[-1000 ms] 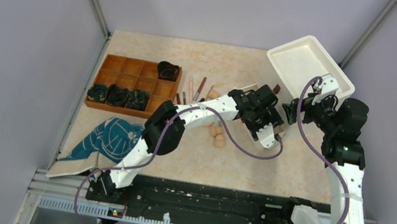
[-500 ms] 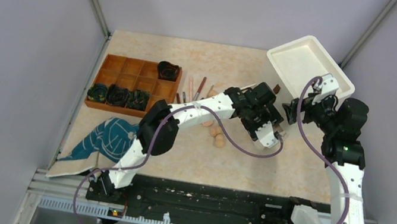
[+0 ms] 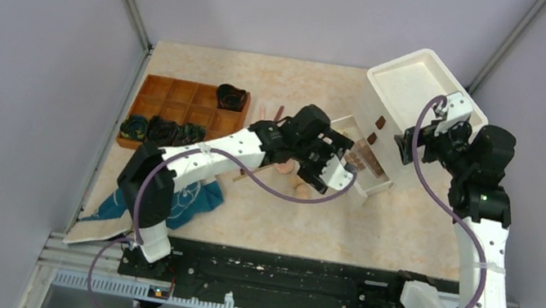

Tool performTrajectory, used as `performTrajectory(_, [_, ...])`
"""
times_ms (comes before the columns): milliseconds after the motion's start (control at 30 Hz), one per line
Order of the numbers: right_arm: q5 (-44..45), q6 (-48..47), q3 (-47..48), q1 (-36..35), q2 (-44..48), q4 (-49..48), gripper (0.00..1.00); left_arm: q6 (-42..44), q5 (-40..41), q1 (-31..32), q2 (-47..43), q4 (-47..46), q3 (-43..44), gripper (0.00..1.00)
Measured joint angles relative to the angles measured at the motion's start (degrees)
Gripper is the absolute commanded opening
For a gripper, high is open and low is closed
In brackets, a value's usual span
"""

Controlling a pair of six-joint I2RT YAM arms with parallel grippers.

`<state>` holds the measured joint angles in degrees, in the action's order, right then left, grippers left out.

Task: Organize the makeup
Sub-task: Close the drawer in the storage box.

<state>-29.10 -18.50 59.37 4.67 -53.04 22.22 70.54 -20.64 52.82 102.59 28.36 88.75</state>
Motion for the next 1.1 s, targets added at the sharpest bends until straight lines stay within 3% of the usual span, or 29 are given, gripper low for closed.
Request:
performTrajectory(167, [0.15,-0.85,0.02,0.0,0.07,1.55,0.99,-12.52,-0.04,-3.67,-6.95,-11.96,-14.67,0.99])
performTrajectory(367, [-0.37,-1.86,1.86,-0.02,-1.27,3.5,0.98,-25.44,-0.07,-5.57,-7.85,-22.75,-22.64,0.99])
performTrajectory(700, [-0.28,-4.85,4.76,-1.14,-6.38,6.95,0.94,-40.24,0.13,-6.38,-4.48,-33.86,-22.67,0.99])
performTrajectory(933, [2.75,-6.36,5.99,-4.7,-10.71,8.39,0.85,-46.73,0.85,-6.38,4.02,-33.55,-16.37,0.99])
performTrajectory(1100, [4.46,-7.02,5.92,-7.65,-12.41,8.41,0.78,-47.98,1.66,-6.43,5.05,-33.59,-16.17,0.97])
